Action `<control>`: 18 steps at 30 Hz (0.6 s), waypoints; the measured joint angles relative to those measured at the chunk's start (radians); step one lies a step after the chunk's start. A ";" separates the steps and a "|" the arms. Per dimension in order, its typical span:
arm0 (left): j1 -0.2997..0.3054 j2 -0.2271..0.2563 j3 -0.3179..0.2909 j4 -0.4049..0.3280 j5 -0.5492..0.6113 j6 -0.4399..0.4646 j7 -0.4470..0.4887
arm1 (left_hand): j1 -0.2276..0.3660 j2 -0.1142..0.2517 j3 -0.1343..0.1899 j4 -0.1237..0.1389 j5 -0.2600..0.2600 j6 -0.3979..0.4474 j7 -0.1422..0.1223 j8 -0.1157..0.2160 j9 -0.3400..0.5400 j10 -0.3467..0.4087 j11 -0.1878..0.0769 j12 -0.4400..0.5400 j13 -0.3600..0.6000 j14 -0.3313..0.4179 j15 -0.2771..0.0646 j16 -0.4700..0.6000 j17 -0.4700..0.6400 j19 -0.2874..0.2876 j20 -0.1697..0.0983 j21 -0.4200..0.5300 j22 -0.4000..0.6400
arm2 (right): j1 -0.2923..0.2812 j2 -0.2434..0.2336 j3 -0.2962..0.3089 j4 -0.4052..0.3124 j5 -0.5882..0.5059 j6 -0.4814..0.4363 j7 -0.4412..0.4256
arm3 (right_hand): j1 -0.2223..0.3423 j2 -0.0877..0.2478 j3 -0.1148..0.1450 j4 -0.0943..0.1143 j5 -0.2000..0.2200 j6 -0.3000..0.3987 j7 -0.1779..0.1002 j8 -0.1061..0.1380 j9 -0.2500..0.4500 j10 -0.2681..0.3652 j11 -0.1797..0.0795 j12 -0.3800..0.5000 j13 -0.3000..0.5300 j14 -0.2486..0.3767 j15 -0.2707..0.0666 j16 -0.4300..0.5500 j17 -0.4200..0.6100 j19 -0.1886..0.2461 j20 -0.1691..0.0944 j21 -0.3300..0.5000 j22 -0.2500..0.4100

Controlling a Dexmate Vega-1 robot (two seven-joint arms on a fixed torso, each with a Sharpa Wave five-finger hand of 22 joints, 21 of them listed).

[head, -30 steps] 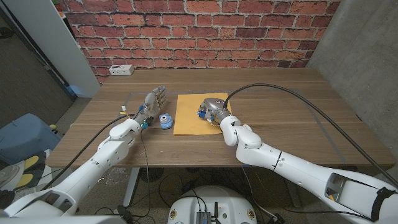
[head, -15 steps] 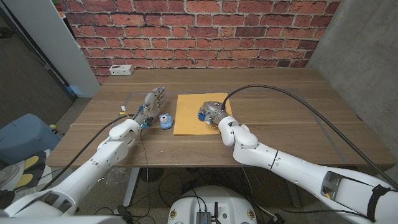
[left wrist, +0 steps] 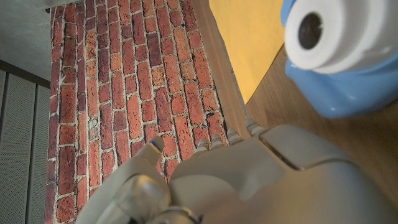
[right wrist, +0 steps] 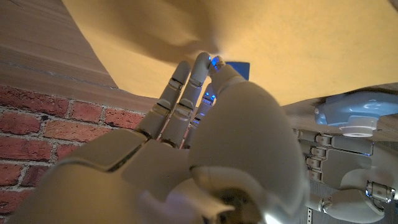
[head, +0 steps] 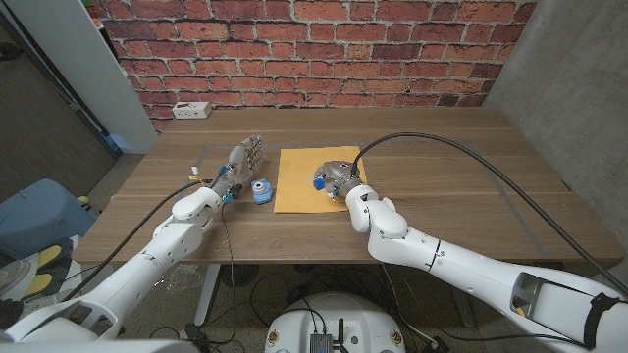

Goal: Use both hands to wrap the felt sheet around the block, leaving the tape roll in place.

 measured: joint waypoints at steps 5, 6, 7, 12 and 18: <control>0.018 0.027 0.010 -0.048 0.077 -0.002 0.073 | 0.092 -0.010 0.018 -0.095 -0.038 0.021 -0.013 0.030 0.005 0.000 0.019 0.018 0.004 -0.003 0.018 0.005 0.002 0.005 0.049 -0.011 0.001 | -0.017 -0.010 0.009 -0.029 -0.004 -0.021 -0.004 | -0.118 -0.014 -0.037 0.054 0.000 -0.019 0.019 0.003 -0.005 -0.014 0.015 -0.020 -0.010 -0.017 0.007 -0.040 -0.029 0.001 0.015 0.008 -0.013; 0.022 0.034 0.011 -0.060 0.086 -0.002 0.082 | 0.102 -0.011 0.020 -0.107 -0.042 0.034 -0.009 0.030 0.005 -0.003 0.024 0.018 0.005 -0.003 0.018 0.007 0.002 0.006 0.059 -0.011 0.001 | -0.020 -0.011 0.011 -0.033 -0.004 -0.026 -0.006 | -0.141 -0.018 -0.046 0.063 0.000 -0.023 0.023 0.003 -0.006 -0.017 0.018 -0.024 -0.013 -0.018 0.007 -0.048 -0.036 0.002 0.016 0.008 -0.016; 0.028 0.042 0.013 -0.075 0.114 -0.001 0.108 | 0.112 -0.012 0.022 -0.117 -0.047 0.046 -0.007 0.030 0.005 -0.004 0.025 0.020 0.005 -0.003 0.018 0.012 0.002 0.011 0.064 -0.011 0.001 | -0.026 -0.015 0.015 -0.043 -0.004 -0.029 -0.006 | -0.164 -0.022 -0.052 0.073 0.000 -0.027 0.027 0.003 -0.009 -0.015 0.024 -0.026 -0.014 -0.018 0.007 -0.055 -0.041 0.002 0.016 0.008 -0.016; 0.046 0.075 0.021 -0.131 0.196 0.023 0.181 | 0.156 -0.010 0.033 -0.160 -0.058 0.099 0.000 0.043 0.008 0.001 0.030 0.025 0.005 0.000 0.036 0.012 0.002 0.015 0.090 -0.019 0.006 | -0.049 -0.027 0.029 -0.074 -0.004 -0.047 -0.017 | -0.234 -0.028 -0.069 0.103 0.008 -0.035 0.035 0.007 -0.009 -0.020 0.031 -0.037 -0.018 -0.045 0.013 -0.089 -0.070 0.001 0.028 0.008 -0.021; 0.073 0.134 0.035 -0.233 0.294 0.073 0.254 | 0.190 -0.003 0.044 -0.191 -0.061 0.153 0.018 0.052 0.009 -0.004 0.036 0.025 0.005 -0.002 0.052 0.012 0.002 0.018 0.114 -0.019 0.006 | -0.079 -0.041 0.046 -0.110 0.003 -0.074 -0.041 | -0.277 -0.028 -0.073 0.115 0.022 -0.039 0.039 0.010 -0.009 -0.045 0.044 -0.064 -0.027 -0.099 0.026 -0.157 -0.131 -0.012 0.042 0.008 -0.025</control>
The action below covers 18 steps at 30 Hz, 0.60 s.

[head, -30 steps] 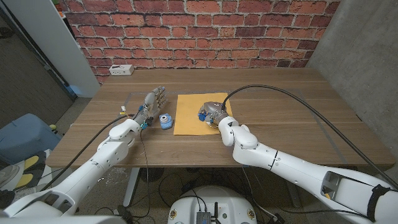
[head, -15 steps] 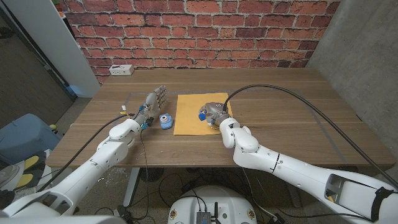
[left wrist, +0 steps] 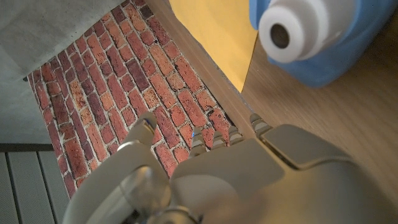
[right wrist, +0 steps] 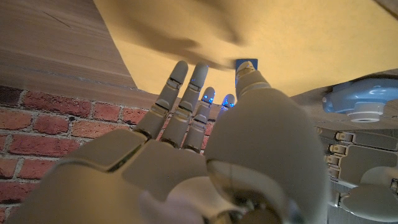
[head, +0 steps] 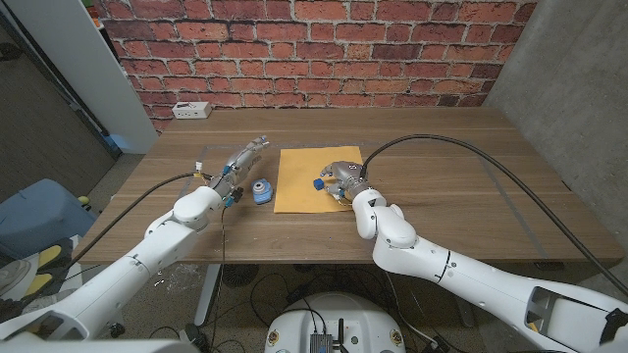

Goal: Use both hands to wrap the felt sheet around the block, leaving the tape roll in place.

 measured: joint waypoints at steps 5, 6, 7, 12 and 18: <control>0.014 0.041 0.013 -0.074 0.085 0.057 0.050 | 0.039 0.004 0.009 -0.020 -0.004 0.053 0.011 0.011 0.000 0.000 0.000 0.000 0.000 -0.001 0.015 0.000 0.000 -0.001 0.013 -0.008 0.000 | -0.027 -0.015 0.013 -0.032 0.004 -0.024 -0.014 | -0.016 -0.003 0.004 0.004 0.004 -0.003 0.003 0.000 0.000 -0.016 0.000 -0.020 -0.005 -0.048 0.006 -0.051 -0.043 -0.016 0.016 0.000 0.000; 0.015 0.044 0.014 -0.078 0.085 0.057 0.050 | 0.040 0.004 0.009 -0.024 -0.007 0.056 0.015 0.014 0.000 0.000 0.000 0.000 0.000 0.002 0.019 0.000 0.000 0.000 0.014 -0.008 0.000 | -0.027 -0.015 0.013 -0.032 0.005 -0.030 -0.016 | -0.019 -0.006 0.004 0.004 0.004 -0.004 0.004 0.000 0.000 -0.022 -0.002 -0.021 -0.008 -0.057 0.008 -0.059 -0.049 -0.018 0.018 0.000 -0.002; 0.017 0.052 0.017 -0.095 0.085 0.057 0.050 | 0.045 0.005 0.011 -0.027 -0.007 0.064 0.014 0.015 0.000 0.004 0.004 0.000 0.000 0.002 0.019 0.000 0.000 0.000 0.014 -0.008 0.000 | -0.027 -0.015 0.013 -0.032 0.005 -0.032 -0.017 | -0.027 -0.004 0.004 0.004 0.004 -0.007 0.007 0.000 0.000 -0.023 0.000 -0.023 -0.010 -0.068 0.008 -0.069 -0.055 -0.022 0.021 0.000 -0.004; 0.029 0.094 0.030 -0.170 0.167 0.123 0.086 | 0.078 0.003 0.018 -0.035 -0.007 0.095 0.018 0.021 0.000 0.006 0.005 0.000 0.000 0.002 0.030 0.000 0.000 0.000 0.025 -0.008 0.000 | -0.052 -0.031 0.023 -0.067 0.006 -0.069 -0.022 | -0.034 -0.011 0.004 0.004 0.004 -0.013 0.013 0.000 0.000 -0.047 0.002 -0.040 -0.015 -0.105 0.013 -0.101 -0.078 -0.045 0.030 -0.008 -0.005; 0.036 0.132 0.042 -0.239 0.255 0.222 0.103 | 0.113 0.000 0.026 -0.042 -0.007 0.124 0.021 0.025 0.005 0.002 0.009 0.000 0.000 -0.001 0.037 0.000 0.004 0.003 0.033 -0.018 0.000 | -0.079 -0.057 0.026 -0.113 0.006 -0.109 -0.022 | -0.041 -0.010 0.004 0.004 0.004 -0.027 0.016 0.000 0.000 -0.067 0.000 -0.051 -0.019 -0.148 0.017 -0.133 -0.098 -0.068 0.035 -0.016 -0.005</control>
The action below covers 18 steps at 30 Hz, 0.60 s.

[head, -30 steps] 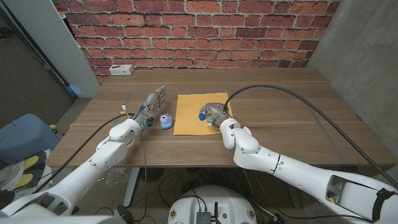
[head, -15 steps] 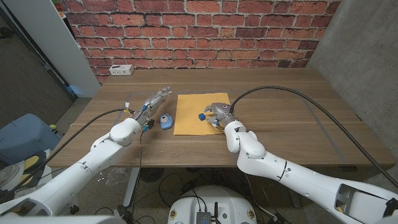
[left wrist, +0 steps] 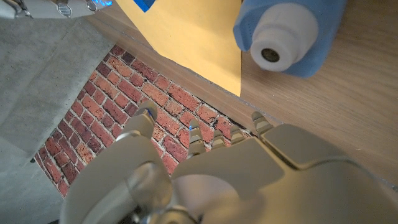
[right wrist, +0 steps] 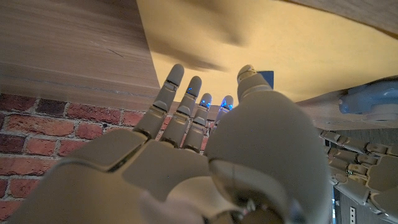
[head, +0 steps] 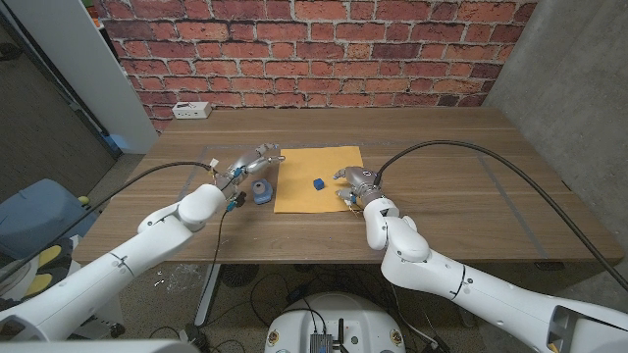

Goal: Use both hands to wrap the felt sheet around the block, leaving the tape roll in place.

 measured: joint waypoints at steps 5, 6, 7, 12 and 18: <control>0.004 0.031 0.011 -0.057 0.044 0.061 -0.002 | 0.040 -0.009 0.004 -0.004 -0.004 0.022 -0.014 0.004 0.000 0.000 0.000 0.000 0.000 0.003 0.003 -0.001 0.001 0.002 0.008 -0.004 0.000 | -0.013 -0.022 -0.004 -0.029 -0.001 -0.043 0.010 | -0.005 -0.005 0.008 -0.008 0.007 -0.014 -0.004 0.000 0.000 -0.024 0.000 -0.015 -0.003 -0.034 0.005 -0.022 -0.015 -0.016 0.005 -0.004 0.000; 0.005 0.041 0.016 -0.078 0.062 0.088 -0.005 | 0.044 -0.009 0.004 -0.004 -0.004 0.025 -0.014 0.004 0.000 0.000 0.000 0.000 0.000 0.001 0.005 -0.004 0.001 0.002 0.008 -0.004 0.000 | -0.014 -0.023 -0.004 -0.036 -0.001 -0.048 0.012 | -0.005 -0.005 0.009 -0.009 0.007 -0.018 -0.007 0.000 0.000 -0.025 0.000 -0.015 -0.004 -0.039 0.004 -0.024 -0.018 -0.016 0.005 -0.004 0.000; 0.005 0.046 0.018 -0.087 0.072 0.104 -0.008 | 0.046 -0.007 0.004 -0.004 -0.004 0.028 -0.017 0.004 0.000 0.000 0.000 0.000 0.000 0.002 0.010 -0.004 0.001 0.002 0.008 -0.004 0.000 | -0.015 -0.027 -0.006 -0.041 -0.001 -0.054 0.014 | -0.005 -0.005 0.012 -0.011 0.011 -0.018 -0.007 0.000 0.000 -0.027 -0.002 -0.015 -0.005 -0.039 0.004 -0.024 -0.020 -0.016 0.005 -0.004 0.000; 0.005 0.074 0.032 -0.142 0.113 0.175 -0.027 | 0.076 -0.019 0.004 -0.004 -0.004 0.039 -0.028 0.004 0.000 0.000 0.000 0.000 0.000 0.000 0.014 -0.004 0.001 -0.002 0.013 -0.010 0.000 | -0.021 -0.044 -0.015 -0.066 -0.005 -0.093 0.025 | -0.005 -0.005 0.017 -0.019 0.011 -0.030 -0.005 0.000 0.000 -0.041 -0.005 -0.023 -0.005 -0.061 0.005 -0.036 -0.029 -0.026 0.004 -0.015 -0.005; -0.005 0.103 0.056 -0.205 0.164 0.256 -0.056 | 0.103 -0.030 0.004 -0.004 -0.004 0.064 -0.039 0.011 0.005 0.000 0.000 0.000 0.000 0.003 0.018 -0.004 0.000 -0.003 0.014 -0.011 -0.003 | -0.023 -0.064 -0.030 -0.091 -0.008 -0.143 0.037 | 0.001 -0.010 0.023 -0.030 0.015 -0.040 -0.015 0.000 0.000 -0.059 -0.005 -0.032 -0.009 -0.084 0.006 -0.047 -0.038 -0.039 0.007 -0.022 -0.005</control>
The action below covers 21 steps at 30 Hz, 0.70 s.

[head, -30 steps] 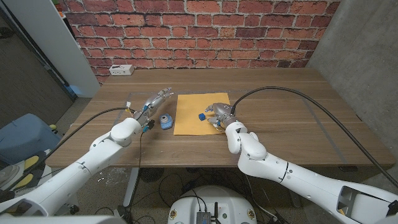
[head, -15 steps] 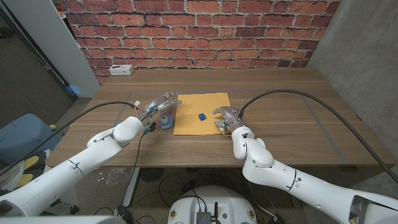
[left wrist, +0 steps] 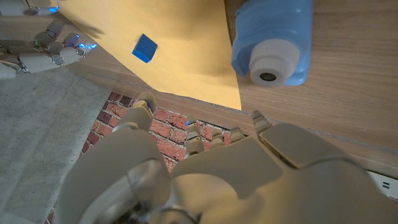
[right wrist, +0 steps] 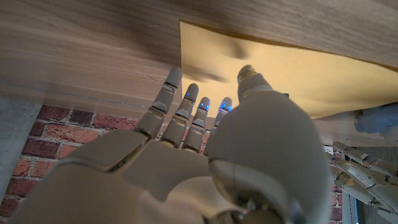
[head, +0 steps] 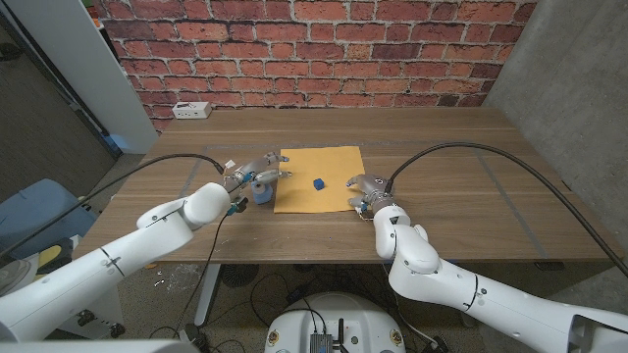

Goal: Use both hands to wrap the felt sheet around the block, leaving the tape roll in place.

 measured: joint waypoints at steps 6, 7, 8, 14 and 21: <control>-0.010 0.023 0.026 -0.058 0.052 0.070 -0.021 | 0.044 -0.025 -0.004 -0.004 0.000 0.036 -0.028 0.007 0.000 0.006 -0.006 0.000 0.000 0.000 0.000 0.000 0.000 0.000 0.000 -0.008 0.000 | 0.006 -0.013 -0.023 -0.018 -0.005 -0.060 0.013 | 0.010 -0.010 0.010 -0.018 0.004 -0.001 -0.002 0.000 0.000 -0.012 -0.009 -0.004 -0.004 -0.026 0.001 -0.008 -0.010 -0.011 0.000 -0.008 0.000; -0.012 0.026 0.030 -0.066 0.052 0.070 -0.021 | 0.047 -0.029 -0.004 -0.004 0.000 0.039 -0.029 0.007 0.000 0.005 -0.006 0.000 0.000 0.000 0.000 0.000 0.000 0.000 0.000 -0.008 0.000 | 0.006 -0.013 -0.023 -0.018 -0.005 -0.071 0.015 | 0.010 -0.010 0.011 -0.019 0.007 -0.001 -0.002 0.000 0.000 -0.014 -0.007 -0.004 -0.005 -0.034 0.001 -0.008 -0.010 -0.013 0.000 -0.008 0.000; -0.014 0.030 0.037 -0.079 0.081 0.103 -0.031 | 0.057 -0.031 -0.004 -0.004 0.000 0.039 -0.029 0.007 0.000 0.002 -0.010 0.000 0.000 0.000 0.000 0.000 0.000 0.002 -0.002 -0.008 0.000 | 0.014 -0.019 -0.036 -0.026 -0.005 -0.084 0.019 | 0.011 -0.011 0.015 -0.023 0.007 -0.002 -0.002 0.000 0.000 -0.018 -0.004 -0.004 -0.005 -0.040 0.002 -0.008 -0.011 -0.019 0.001 -0.008 0.000; -0.025 0.044 0.067 -0.127 0.148 0.179 -0.052 | 0.088 -0.043 -0.004 -0.004 0.000 0.043 -0.033 0.007 0.000 0.006 -0.013 -0.008 0.000 0.000 0.000 0.000 0.000 0.007 0.000 -0.008 0.000 | 0.048 -0.034 -0.077 -0.044 -0.002 -0.148 0.046 | 0.033 -0.017 0.027 -0.050 0.007 -0.035 -0.010 0.000 0.000 -0.055 -0.011 -0.012 -0.009 -0.082 0.003 -0.014 -0.024 -0.045 0.006 -0.024 0.000; -0.038 0.053 0.103 -0.174 0.231 0.274 -0.085 | 0.130 -0.048 -0.004 -0.004 0.000 0.039 -0.024 0.007 0.005 0.000 -0.007 -0.008 0.000 0.000 0.000 0.000 0.000 0.011 0.003 -0.008 0.002 | 0.112 -0.052 -0.144 -0.058 0.023 -0.214 0.073 | 0.045 -0.029 0.032 -0.064 0.010 -0.060 -0.014 -0.004 0.000 -0.082 -0.018 -0.016 -0.014 -0.104 0.006 -0.014 -0.033 -0.049 0.010 -0.033 0.000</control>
